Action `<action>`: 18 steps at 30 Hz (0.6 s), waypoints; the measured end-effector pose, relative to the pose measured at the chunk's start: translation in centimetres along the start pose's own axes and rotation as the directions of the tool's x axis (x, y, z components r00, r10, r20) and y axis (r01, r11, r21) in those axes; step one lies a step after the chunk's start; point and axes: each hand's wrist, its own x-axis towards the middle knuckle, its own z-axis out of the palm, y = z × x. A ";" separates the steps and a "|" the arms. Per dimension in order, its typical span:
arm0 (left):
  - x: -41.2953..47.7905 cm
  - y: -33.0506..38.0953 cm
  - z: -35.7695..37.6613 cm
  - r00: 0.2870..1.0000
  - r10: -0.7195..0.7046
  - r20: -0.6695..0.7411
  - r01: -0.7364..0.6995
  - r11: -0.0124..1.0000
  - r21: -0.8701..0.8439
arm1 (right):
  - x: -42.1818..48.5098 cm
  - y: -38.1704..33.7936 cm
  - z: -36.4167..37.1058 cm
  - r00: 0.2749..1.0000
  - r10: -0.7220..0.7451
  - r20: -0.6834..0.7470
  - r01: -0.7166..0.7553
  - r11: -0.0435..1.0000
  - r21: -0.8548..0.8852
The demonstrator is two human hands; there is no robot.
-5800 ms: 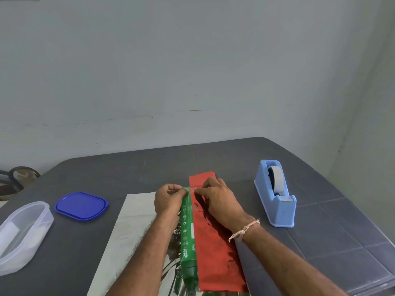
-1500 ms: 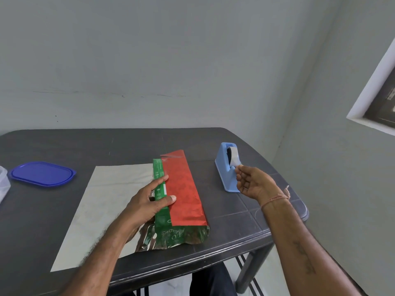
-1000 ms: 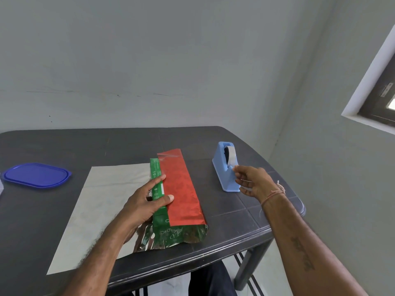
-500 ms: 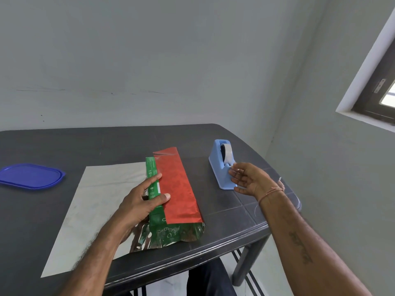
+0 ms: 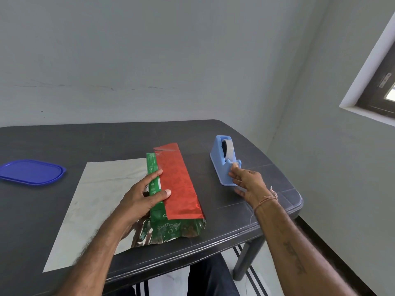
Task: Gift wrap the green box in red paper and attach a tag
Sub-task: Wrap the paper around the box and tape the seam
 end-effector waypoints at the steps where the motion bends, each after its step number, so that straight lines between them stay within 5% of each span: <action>1: 0.0 -0.1 -0.1 1.000 -0.001 0.000 0.001 1.000 0.000 | 0.0 0.3 0.1 1.000 -0.010 -0.004 0.010 1.000 0.016; 8: 0.2 0.0 -0.1 1.000 0.004 0.006 -0.004 1.000 0.011 | 0.7 1.1 0.3 0.995 -0.063 -0.076 0.066 0.997 0.029; 14: 0.3 0.0 -0.2 1.000 0.005 0.025 -0.005 1.000 -0.024 | 1.1 3.4 0.4 0.979 -0.113 -0.170 0.091 0.987 -0.132; 18: 0.2 -0.2 -0.1 0.999 0.009 0.035 -0.008 0.999 -0.043 | -1.2 3.3 -0.3 0.995 -0.071 0.076 0.067 0.997 0.049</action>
